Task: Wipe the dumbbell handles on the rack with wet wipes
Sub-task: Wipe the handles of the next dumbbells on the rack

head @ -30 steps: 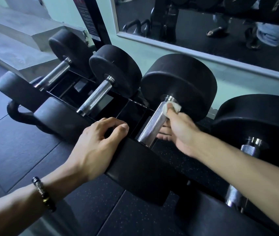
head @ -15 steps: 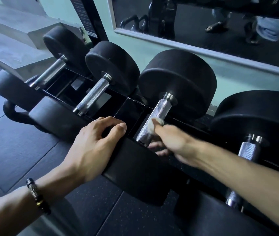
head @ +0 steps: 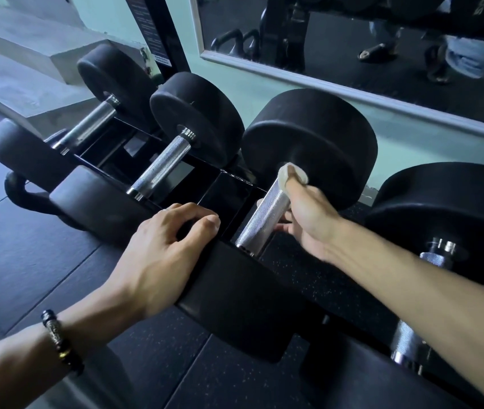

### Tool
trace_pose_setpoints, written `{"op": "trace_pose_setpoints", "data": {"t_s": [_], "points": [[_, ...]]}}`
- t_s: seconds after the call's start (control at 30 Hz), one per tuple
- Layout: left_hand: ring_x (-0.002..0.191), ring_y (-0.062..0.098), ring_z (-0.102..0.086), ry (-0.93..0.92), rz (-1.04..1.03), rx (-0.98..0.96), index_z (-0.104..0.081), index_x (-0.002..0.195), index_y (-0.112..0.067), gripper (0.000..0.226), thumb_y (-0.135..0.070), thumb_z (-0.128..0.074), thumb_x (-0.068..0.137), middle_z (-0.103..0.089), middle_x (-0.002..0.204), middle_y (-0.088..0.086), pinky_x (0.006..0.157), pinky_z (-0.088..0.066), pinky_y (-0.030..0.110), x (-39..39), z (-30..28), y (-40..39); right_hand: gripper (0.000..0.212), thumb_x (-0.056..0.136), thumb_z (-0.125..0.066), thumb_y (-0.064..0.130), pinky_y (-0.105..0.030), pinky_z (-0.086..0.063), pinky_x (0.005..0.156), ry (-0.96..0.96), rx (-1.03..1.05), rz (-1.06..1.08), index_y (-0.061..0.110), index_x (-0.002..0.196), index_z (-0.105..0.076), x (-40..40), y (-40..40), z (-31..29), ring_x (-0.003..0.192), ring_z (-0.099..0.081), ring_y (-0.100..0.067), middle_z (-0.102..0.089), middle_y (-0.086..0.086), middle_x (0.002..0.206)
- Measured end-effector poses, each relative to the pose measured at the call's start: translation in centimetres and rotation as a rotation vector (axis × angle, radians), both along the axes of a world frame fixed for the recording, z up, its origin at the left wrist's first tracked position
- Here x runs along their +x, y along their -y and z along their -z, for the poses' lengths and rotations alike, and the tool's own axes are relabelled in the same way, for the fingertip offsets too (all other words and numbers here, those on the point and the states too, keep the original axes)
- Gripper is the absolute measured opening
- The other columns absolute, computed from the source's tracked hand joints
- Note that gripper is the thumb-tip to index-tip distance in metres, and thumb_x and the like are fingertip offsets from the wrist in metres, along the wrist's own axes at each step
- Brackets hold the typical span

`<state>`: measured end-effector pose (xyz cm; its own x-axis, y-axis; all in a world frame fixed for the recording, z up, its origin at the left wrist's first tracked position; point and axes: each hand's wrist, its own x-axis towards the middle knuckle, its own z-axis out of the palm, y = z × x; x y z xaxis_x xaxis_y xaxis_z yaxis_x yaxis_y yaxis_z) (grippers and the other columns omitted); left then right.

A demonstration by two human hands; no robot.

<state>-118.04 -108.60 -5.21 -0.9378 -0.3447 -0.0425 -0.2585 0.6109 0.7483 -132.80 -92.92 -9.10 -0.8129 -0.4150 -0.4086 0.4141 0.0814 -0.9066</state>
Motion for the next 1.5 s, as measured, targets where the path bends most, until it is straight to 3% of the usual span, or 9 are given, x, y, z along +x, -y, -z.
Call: {"op": "trace_pose_setpoints", "data": {"t_s": [0.2,0.37,0.57,0.73,0.87,0.97,1.07,1.23,1.5], "points": [[0.101,-0.004,-0.056,0.003,0.003,-0.015,-0.069,0.099,-0.042,0.054,-0.071,-0.032,0.073,-0.064,0.103,-0.023,0.084,-0.04,0.018,0.0,0.1,0.0,0.037,0.107,-0.04,0.04,-0.017,-0.046,0.053,-0.032,0.148,-0.241,0.017,0.079,-0.049,4.4,-0.5,0.7,0.069,-0.05,-0.01,-0.049,-0.001,0.078],[0.101,-0.004,-0.056,0.001,0.007,-0.013,-0.068,0.096,-0.042,0.053,-0.072,-0.032,0.072,-0.065,0.103,-0.024,0.085,-0.041,0.018,0.0,0.1,0.1,0.035,0.104,-0.041,0.051,-0.032,-0.053,0.077,-0.067,0.058,0.001,0.023,0.116,-0.059,1.2,0.7,0.1,0.113,-0.059,-0.017,-0.062,-0.001,0.123],[0.102,-0.001,-0.057,0.001,0.003,-0.017,-0.068,0.096,-0.043,0.052,-0.072,-0.031,0.073,-0.064,0.103,-0.022,0.09,-0.044,0.028,0.0,0.1,0.0,0.036,0.108,-0.039,0.033,-0.028,-0.041,0.071,-0.161,0.108,-0.298,0.023,0.075,-0.051,5.1,-0.5,0.0,0.078,-0.045,-0.009,-0.046,0.011,0.073],[0.1,0.0,-0.058,0.004,-0.002,-0.011,-0.068,0.096,-0.043,0.053,-0.072,-0.031,0.072,-0.064,0.101,-0.022,0.091,-0.046,0.032,0.0,0.1,0.0,0.03,0.103,-0.044,0.05,-0.028,-0.052,0.073,-0.116,0.078,0.014,0.026,0.11,-0.062,2.3,1.1,0.5,0.11,-0.06,-0.012,-0.063,0.006,0.118],[0.1,0.0,-0.057,0.008,-0.006,-0.016,-0.068,0.096,-0.043,0.053,-0.073,-0.031,0.072,-0.063,0.101,-0.023,0.092,-0.046,0.033,-0.1,0.1,-0.1,0.034,0.104,-0.047,0.044,-0.023,-0.044,0.067,-0.066,0.166,-0.45,0.018,0.085,-0.057,5.4,-0.7,1.0,0.074,-0.054,-0.01,-0.057,0.0,0.078],[0.101,0.0,-0.057,0.008,-0.001,-0.015,-0.067,0.097,-0.043,0.054,-0.073,-0.03,0.072,-0.064,0.102,-0.023,0.094,-0.046,0.035,-0.1,0.1,0.0,0.043,0.109,-0.038,0.031,-0.023,-0.039,0.07,-0.183,0.118,-0.421,0.027,0.067,-0.049,4.0,-0.8,0.2,0.067,-0.043,-0.003,-0.046,0.011,0.064],[0.102,0.001,-0.057,0.008,0.0,-0.007,-0.067,0.097,-0.043,0.053,-0.073,-0.031,0.072,-0.064,0.102,-0.022,0.094,-0.046,0.038,0.0,0.0,0.0,0.03,0.107,-0.04,0.042,-0.033,-0.047,0.091,-0.119,0.093,-0.162,0.028,0.083,-0.053,2.2,0.0,-0.4,0.085,-0.05,0.0,-0.051,0.017,0.087],[0.103,0.003,-0.058,0.01,0.0,-0.016,-0.067,0.097,-0.043,0.053,-0.073,-0.031,0.072,-0.064,0.103,-0.021,0.095,-0.046,0.039,0.0,0.0,0.0,0.045,0.103,-0.047,0.048,-0.029,-0.045,0.073,-0.08,0.287,-0.579,0.015,0.077,-0.062,5.1,-1.4,0.2,0.081,-0.055,-0.014,-0.059,-0.002,0.084],[0.108,-0.005,-0.055,0.003,0.096,0.004,-0.064,0.107,-0.043,0.058,-0.075,-0.033,0.07,-0.063,0.109,-0.024,0.089,-0.041,0.017,-0.4,0.2,0.6,0.042,0.081,-0.075,0.046,-0.034,-0.051,0.06,-0.714,0.761,-0.526,0.018,0.062,-0.05,2.5,-5.7,-3.8,0.059,-0.062,-0.013,-0.061,0.003,0.064]]}}
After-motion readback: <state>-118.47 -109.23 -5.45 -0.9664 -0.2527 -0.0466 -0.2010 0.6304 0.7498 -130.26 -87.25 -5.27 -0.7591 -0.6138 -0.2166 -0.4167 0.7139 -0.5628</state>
